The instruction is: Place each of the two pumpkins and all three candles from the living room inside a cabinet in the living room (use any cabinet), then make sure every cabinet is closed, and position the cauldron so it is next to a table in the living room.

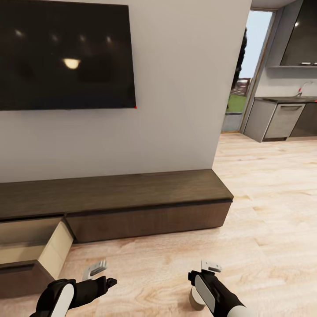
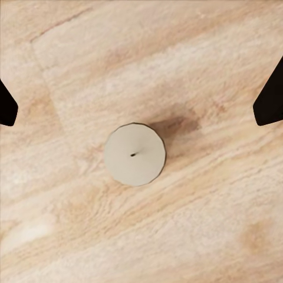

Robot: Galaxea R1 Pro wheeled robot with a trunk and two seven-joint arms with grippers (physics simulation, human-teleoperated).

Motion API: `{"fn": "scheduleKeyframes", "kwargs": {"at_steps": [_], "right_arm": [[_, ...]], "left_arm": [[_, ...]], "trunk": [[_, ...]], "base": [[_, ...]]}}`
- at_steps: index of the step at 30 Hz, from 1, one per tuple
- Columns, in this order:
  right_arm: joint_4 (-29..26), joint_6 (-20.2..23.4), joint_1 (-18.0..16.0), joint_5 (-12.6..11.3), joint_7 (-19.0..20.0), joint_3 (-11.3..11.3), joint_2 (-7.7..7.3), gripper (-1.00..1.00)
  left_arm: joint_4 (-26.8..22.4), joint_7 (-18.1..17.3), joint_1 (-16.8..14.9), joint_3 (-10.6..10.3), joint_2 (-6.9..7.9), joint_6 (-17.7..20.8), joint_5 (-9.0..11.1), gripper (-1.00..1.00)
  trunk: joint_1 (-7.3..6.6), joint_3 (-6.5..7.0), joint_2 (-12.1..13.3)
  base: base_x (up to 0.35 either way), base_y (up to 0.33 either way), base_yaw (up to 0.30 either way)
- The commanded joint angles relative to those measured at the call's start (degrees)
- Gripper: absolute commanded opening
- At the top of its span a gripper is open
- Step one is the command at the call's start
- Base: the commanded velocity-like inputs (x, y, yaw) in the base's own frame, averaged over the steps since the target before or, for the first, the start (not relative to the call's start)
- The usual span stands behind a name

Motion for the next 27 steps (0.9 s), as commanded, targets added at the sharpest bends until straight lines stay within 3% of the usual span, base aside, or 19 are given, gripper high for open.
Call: {"fn": "scheduleKeyframes", "kwargs": {"at_steps": [1, 11, 13, 14, 16, 18, 19, 21, 24, 27], "right_arm": [[0.0, 0.0, 0.0, 0.0, 0.0, 0.0, 0.0, 1.0], [-0.3, -0.1, 0.0, 0.1, -0.5, 0.1, 0.65, 1.0], [-0.5, 0.0, -0.1, 0.0, -0.6, 0.0, 0.56, 1.0], [-1.0, 0.1, -0.1, 0.0, -0.6, 0.0, 0.5, 1.0], [-2.0, 0.3, 0.0, 0.0, -0.7, 0.0, 0.52, 1.0], [-2.5, 0.4, -0.1, 0.0, -0.7, 0.0, 0.5, 1.0], [-2.6, 0.4, -0.1, 0.0, -0.7, 0.0, 0.47, 1.0], [-2.7, 0.5, -0.1, 0.0, -0.7, 0.0, 0.38, 1.0], [-2.8, 0.6, -0.1, -0.1, -0.8, -0.1, 0.37, 1.0], [-2.8, 0.8, -0.2, -0.2, -0.8, -0.3, 0.13, 1.0]], "left_arm": [[0.0, 0.0, 0.0, 0.0, 0.0, 0.0, 0.0, 1.0], [-0.2, -0.1, 0.0, 0.1, 0.06, 0.2, 0.1, 1.0], [-0.4, -0.6, 0.0, 0.7, 0.14, 0.4, 0.3, 1.0], [-0.5, -2.0, 0.0, 2.0, 0.26, 0.6, 0.5, 1.0], [-0.5, -6.3, 0.0, 5.3, 0.91, 0.9, 0.7, 1.0], [-0.5, -14.6, 0.0, 10.2, 3.37, 1.7, 0.8, 1.0], [-0.5, -16.7, 0.0, 11.2, 4.1, 1.9, 0.9, 1.0], [-0.4, -25.5, 0.0, 14.1, 7.2, 2.2, 1.0, 1.0], [-0.2, -35.0, 0.0, 15.5, 9.96, 2.3, 0.9, 1.0], [0.0, -39.9, 0.0, 15.9, 10.99, 2.4, 0.8, 1.0]], "trunk": [[0.23, -0.18, -0.4], [2.42, -1.98, -4.4], [2.86, -2.34, -5.2], [3.08, -2.52, -5.6], [3.52, -2.88, -6.4], [3.96, -3.24, -7.2], [4.18, -3.42, -7.6], [4.62, -3.78, -8.4], [5.28, -4.31, -9.6], [5.94, -4.85, -10.8]], "base": [[0.0, 0.0, 0.0], [0.0, 0.0, 0.0], [0.0, 0.0, 0.0], [0.0, 0.0, 0.0], [0.0, 0.0, 0.0], [0.0, 0.0, 0.0], [0.0, 0.0, 0.0], [0.0, 0.0, 0.0], [0.0, 0.0, 0.0], [0.0, 0.0, 0.0]]}}
